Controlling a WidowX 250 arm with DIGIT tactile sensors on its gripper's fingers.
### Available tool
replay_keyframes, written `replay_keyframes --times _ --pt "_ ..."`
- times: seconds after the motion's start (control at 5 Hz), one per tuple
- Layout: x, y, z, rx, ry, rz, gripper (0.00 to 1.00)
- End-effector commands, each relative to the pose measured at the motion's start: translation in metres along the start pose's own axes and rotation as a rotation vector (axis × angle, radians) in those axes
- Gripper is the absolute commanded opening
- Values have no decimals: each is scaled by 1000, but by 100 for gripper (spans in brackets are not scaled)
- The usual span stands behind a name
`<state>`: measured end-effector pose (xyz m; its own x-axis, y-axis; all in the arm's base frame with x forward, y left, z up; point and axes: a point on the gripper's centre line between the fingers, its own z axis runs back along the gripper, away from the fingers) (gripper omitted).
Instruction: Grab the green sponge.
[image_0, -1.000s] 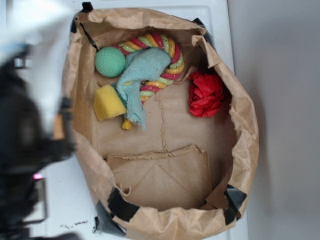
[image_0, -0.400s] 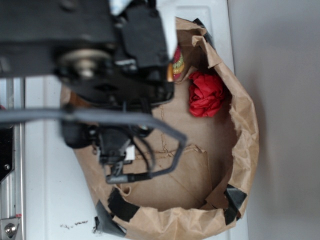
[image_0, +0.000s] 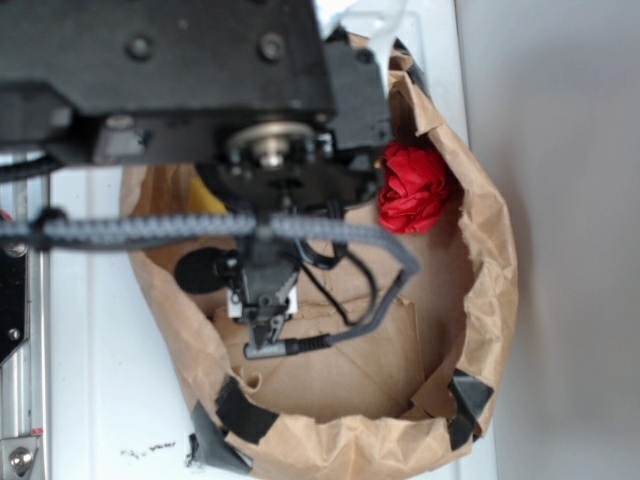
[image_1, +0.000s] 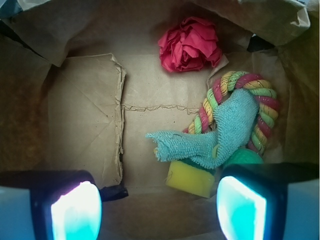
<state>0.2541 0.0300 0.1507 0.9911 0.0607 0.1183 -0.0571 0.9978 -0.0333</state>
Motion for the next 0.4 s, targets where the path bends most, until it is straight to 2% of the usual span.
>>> replay_keyframes --times 0.0,0.2 --pt "8 2 14 5 -53 5 100" --pt "-13 10 4 55 -52 117 100"
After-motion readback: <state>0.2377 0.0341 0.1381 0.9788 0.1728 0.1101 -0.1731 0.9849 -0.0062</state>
